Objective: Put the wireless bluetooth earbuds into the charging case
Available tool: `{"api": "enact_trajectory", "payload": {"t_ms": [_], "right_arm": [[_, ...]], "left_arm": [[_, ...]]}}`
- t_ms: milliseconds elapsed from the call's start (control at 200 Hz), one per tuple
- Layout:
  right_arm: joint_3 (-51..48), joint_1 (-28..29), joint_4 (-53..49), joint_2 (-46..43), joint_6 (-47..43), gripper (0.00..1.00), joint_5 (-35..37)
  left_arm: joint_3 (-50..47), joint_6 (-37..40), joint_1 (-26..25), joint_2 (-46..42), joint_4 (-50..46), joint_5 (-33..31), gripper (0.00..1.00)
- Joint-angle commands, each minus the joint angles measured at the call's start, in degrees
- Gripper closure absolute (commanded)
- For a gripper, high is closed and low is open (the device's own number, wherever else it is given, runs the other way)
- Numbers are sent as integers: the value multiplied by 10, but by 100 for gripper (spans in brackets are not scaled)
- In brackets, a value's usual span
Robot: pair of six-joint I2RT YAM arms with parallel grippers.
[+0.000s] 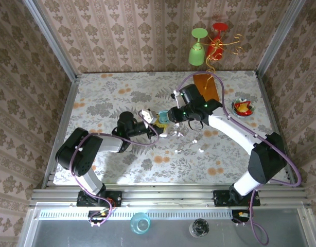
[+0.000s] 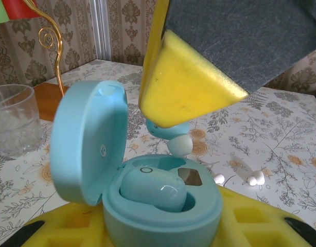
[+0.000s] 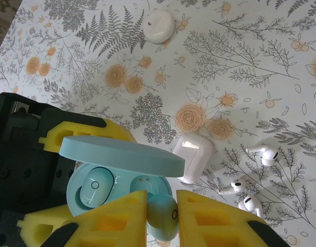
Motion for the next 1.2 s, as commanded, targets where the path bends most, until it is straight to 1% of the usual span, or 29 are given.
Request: {"api": "enact_trajectory", "payload": {"t_ms": [0, 315, 505, 565, 675, 760, 895, 1015, 1195], "right_arm": [[22, 4, 16, 10, 1, 79, -11], [20, 4, 24, 24, 7, 79, -24], [11, 7, 25, 22, 1, 78, -33], [9, 9, 24, 22, -5, 77, -36], [6, 11, 27, 16, -5, 70, -43], [2, 11, 32, 7, -3, 69, -42], [-5, 9, 34, -12, 0, 65, -39], [-20, 4, 52, -27, 6, 64, -55], [-18, 3, 57, -15, 16, 64, -71]], "left_arm": [[16, 8, -4, -17, 4, 15, 60], [22, 1, -4, -22, 4, 22, 60], [22, -2, -3, -26, 1, 14, 60], [23, -4, -3, -26, 4, 15, 61], [23, -7, -2, -25, 10, 17, 60], [25, -8, -2, -24, 10, 18, 60], [23, -9, 0, -24, 12, 16, 60], [20, -11, 2, -23, 16, 17, 60], [20, -16, 2, -23, 25, 18, 61]]}}
